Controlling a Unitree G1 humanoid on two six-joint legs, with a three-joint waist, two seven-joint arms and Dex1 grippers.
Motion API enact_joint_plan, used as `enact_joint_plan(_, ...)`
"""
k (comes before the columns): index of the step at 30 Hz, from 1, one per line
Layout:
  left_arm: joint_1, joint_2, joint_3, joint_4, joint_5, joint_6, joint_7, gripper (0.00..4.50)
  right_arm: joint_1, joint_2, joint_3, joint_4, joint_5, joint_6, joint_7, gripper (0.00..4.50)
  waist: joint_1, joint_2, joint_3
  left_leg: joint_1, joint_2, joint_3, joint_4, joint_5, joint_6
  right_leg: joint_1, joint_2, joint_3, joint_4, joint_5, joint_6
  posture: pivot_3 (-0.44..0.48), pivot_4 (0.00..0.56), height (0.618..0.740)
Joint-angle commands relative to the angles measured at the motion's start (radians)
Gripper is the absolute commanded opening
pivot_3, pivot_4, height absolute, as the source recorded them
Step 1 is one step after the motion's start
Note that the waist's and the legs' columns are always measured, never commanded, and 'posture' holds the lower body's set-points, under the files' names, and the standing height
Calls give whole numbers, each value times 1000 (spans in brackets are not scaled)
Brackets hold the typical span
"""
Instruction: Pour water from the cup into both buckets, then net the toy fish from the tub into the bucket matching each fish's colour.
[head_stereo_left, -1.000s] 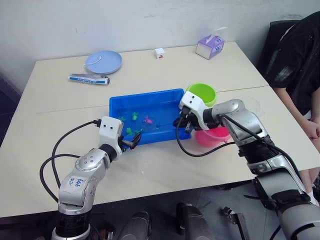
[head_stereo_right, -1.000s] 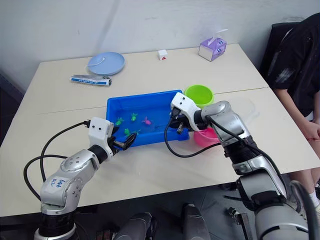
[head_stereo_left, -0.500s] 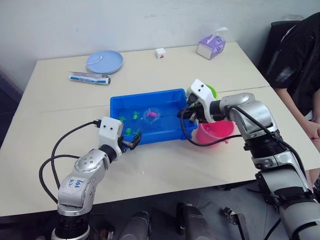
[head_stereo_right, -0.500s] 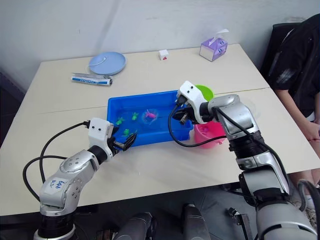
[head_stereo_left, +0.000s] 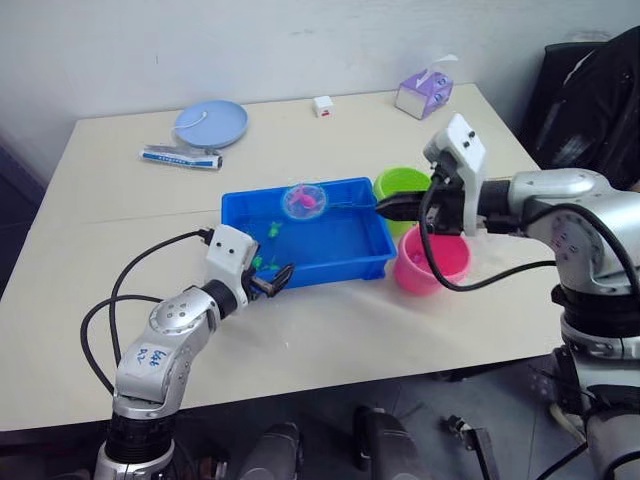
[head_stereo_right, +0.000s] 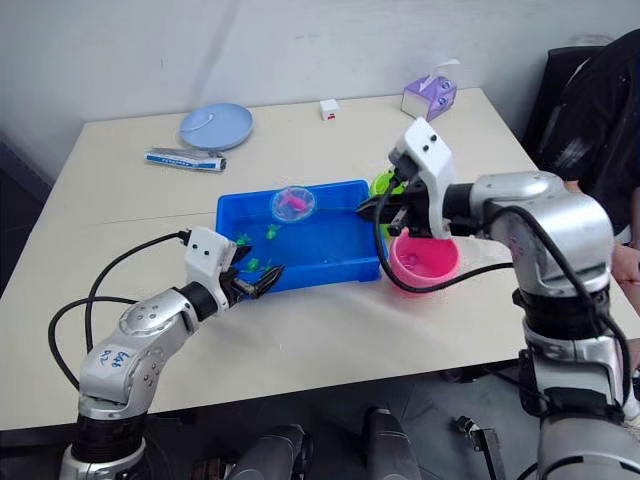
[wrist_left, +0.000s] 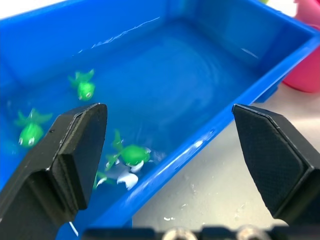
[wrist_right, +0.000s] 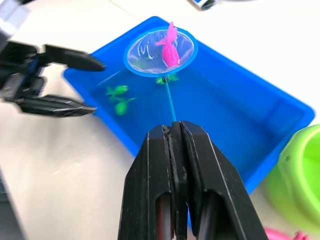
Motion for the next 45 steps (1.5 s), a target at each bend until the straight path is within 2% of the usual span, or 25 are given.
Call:
enact_joint_plan(1,-35,23,-2,21,-9,-38,-42,4295,5,-16,-119,-124,77,74,-52,757,0,0,0,0,0,0,0,0,0,0,0,0,0,0,0,0,150,740)
enact_joint_plan(11,-146,50,-49,176,-30,-144,-210,4295,175,-38,-363,-389,189,177,-192,757,6,0,0,0,0,0,-1,0,0,0,0,0,0,0,0,0,150,740)
enact_joint_plan(15,-188,50,-73,248,-26,-195,-268,4295,376,-117,-435,-503,175,87,-196,757,16,0,0,0,0,0,-2,0,0,0,0,-1,0,0,0,0,150,740)
enact_joint_plan(20,-236,44,-96,346,-10,-257,-314,4295,574,-181,-519,-548,138,-25,-201,757,24,0,0,1,0,1,-2,0,1,0,0,0,-1,0,0,0,150,740)
enact_joint_plan(30,-322,18,-127,472,9,-327,-362,4295,815,-221,-687,-571,92,-167,-209,757,27,0,0,1,0,1,-2,0,1,1,0,0,0,0,0,0,150,740)
enact_joint_plan(36,-342,6,-133,498,13,-343,-375,4295,964,-215,-718,-583,23,-310,-207,757,28,-1,0,1,0,2,0,1,1,2,0,0,0,0,1,0,150,740)
enact_joint_plan(41,-353,0,-143,505,14,-348,-386,4295,1079,-209,-685,-549,-114,-522,-208,757,27,-1,0,2,0,2,0,1,1,2,0,0,0,0,1,0,150,740)
enact_joint_plan(45,-350,1,-144,498,12,-345,-387,4295,1113,-203,-648,-508,-197,-645,-222,757,27,-1,0,2,0,2,0,1,1,2,0,0,0,0,1,0,150,740)
